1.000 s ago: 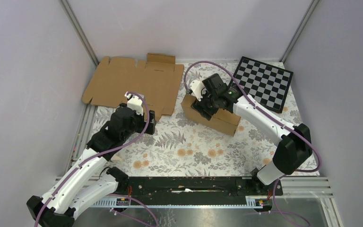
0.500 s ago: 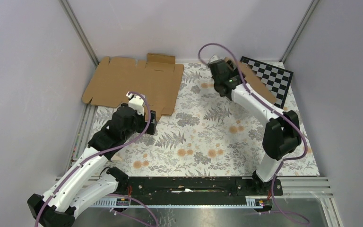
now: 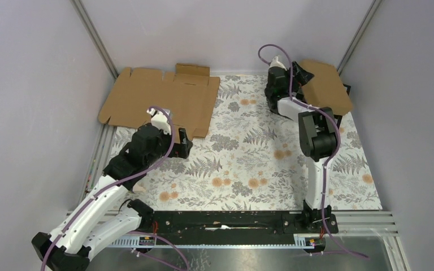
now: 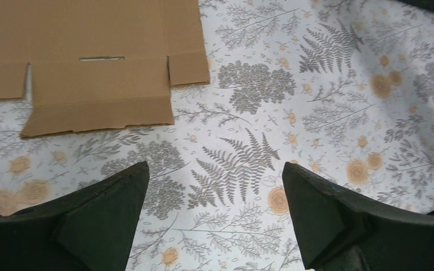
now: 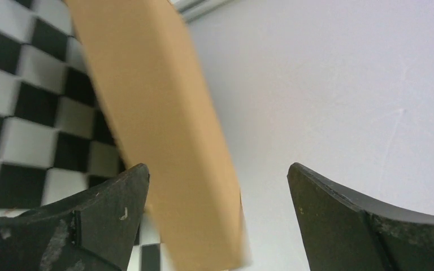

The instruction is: Fold the paper box

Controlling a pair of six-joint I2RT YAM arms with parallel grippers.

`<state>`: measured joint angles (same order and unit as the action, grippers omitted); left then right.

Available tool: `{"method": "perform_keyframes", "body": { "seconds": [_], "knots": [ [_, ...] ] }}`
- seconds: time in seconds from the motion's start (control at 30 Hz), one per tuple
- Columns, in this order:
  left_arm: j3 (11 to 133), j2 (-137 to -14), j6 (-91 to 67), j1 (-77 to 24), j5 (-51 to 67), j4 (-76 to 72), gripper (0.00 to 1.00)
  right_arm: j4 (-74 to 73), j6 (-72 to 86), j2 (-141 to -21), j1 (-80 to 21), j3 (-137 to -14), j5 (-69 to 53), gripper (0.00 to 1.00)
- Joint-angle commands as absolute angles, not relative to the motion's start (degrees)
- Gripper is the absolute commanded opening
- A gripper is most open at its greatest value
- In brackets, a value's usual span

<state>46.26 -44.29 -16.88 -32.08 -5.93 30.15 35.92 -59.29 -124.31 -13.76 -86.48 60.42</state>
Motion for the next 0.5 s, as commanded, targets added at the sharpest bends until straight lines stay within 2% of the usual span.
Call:
{"method": "perform_keyframes", "body": {
  "seconds": [0.0, 0.13, 0.27, 0.3, 0.47],
  "knots": [
    [44.32, -44.90, -22.24, -31.90, -2.43, 25.29, 0.99, 14.52, -32.67, -113.53, -17.84, -89.66, 55.81, 0.99],
    [42.28, -44.83, -25.16, -31.90, -2.42, 22.36, 0.99, -0.42, -17.94, -105.08, -18.02, -87.24, 40.47, 1.00],
    [39.44, -44.50, -26.47, -31.90, -2.22, 17.11, 0.99, -1.13, -10.51, -94.58, -17.73, -77.92, 25.59, 1.00],
    [38.28, -44.02, -26.19, -31.90, -1.78, 14.93, 0.99, 1.08, -8.86, -91.48, -17.49, -74.58, 20.64, 1.00],
    [30.51, -42.07, -24.79, -31.90, -8.03, 2.95, 0.99, 21.18, -4.48, -75.31, -16.99, -49.54, 12.05, 1.00]
  ]
}}
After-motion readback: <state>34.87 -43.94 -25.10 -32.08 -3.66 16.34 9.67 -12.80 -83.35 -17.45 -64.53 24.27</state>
